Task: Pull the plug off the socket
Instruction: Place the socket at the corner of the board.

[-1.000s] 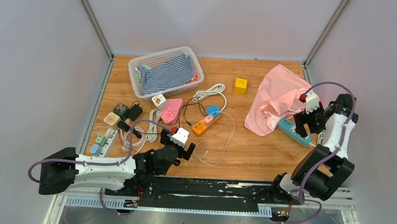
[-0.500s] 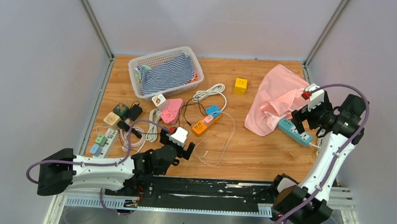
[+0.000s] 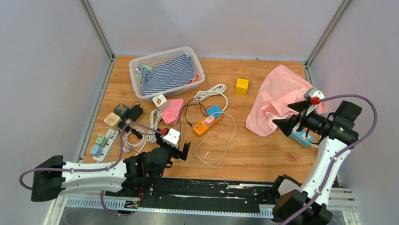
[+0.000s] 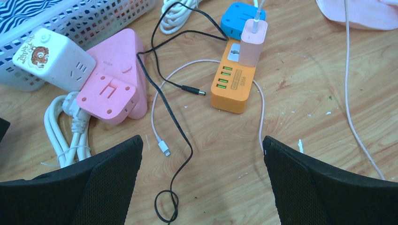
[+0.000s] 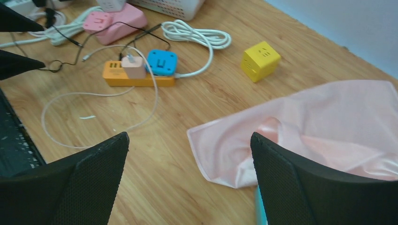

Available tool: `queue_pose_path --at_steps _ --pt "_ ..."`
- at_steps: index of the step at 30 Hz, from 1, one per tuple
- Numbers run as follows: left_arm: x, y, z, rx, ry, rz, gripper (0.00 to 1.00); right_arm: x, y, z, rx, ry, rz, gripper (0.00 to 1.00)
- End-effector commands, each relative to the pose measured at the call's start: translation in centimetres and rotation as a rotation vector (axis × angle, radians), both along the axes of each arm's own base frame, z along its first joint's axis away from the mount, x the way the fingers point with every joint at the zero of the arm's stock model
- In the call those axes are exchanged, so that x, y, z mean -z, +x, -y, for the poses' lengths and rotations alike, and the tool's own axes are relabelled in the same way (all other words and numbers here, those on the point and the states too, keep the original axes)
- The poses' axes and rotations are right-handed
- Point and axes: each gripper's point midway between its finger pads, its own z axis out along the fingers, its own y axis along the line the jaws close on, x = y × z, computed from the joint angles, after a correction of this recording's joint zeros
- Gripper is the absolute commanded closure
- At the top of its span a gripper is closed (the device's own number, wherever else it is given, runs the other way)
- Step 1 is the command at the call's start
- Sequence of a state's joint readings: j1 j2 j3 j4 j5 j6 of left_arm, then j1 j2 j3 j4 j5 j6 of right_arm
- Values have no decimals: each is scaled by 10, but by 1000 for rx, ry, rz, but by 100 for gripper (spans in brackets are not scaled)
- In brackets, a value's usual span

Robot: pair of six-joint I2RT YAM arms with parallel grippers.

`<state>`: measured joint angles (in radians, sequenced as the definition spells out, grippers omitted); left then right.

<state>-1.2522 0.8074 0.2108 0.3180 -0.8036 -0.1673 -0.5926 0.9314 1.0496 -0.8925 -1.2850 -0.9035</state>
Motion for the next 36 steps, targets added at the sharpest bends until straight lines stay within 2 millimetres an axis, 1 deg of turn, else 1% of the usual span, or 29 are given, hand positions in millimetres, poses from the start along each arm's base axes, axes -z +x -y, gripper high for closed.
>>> queue_pose_path --at_steps 1,4,7,12,15,18,21,24,28,30,31,33,36 --pt "-8 -1 -10 -15 -64 28 0 -1 -9 -34 -168 185 -16 0" --pt "-13 -5 -12 22 -108 45 0 14 -9 -45 -223 220 -74 0" --pt "-22 -10 -12 44 -197 55 0 31 -10 -55 -266 217 -139 0" --pt "-44 -15 -8 93 -331 63 0 52 -9 -58 -288 142 -173 0" --pt "-53 -11 -2 121 -364 45 0 68 -9 -59 -301 91 -190 0" --pt "-50 1 6 139 -356 -19 0 80 -8 -58 -309 66 -206 0" --pt "-42 17 15 145 -352 -112 0 85 -7 -57 -316 58 -217 0" --pt "-36 30 33 181 -335 -204 0 90 -8 -56 -325 58 -231 0" --pt "-33 38 63 247 -304 -284 0 92 -10 -57 -344 63 -245 0" --pt "-27 44 72 251 -281 -313 0 93 -10 -57 -349 66 -251 0" --pt "-26 47 75 248 -271 -318 0 94 -11 -58 -352 70 -259 0" --pt "-16 54 77 228 -233 -329 0 95 -11 -58 -357 76 -270 0" --pt "3 64 76 187 -155 -351 0 96 -13 -59 -373 79 -272 0"
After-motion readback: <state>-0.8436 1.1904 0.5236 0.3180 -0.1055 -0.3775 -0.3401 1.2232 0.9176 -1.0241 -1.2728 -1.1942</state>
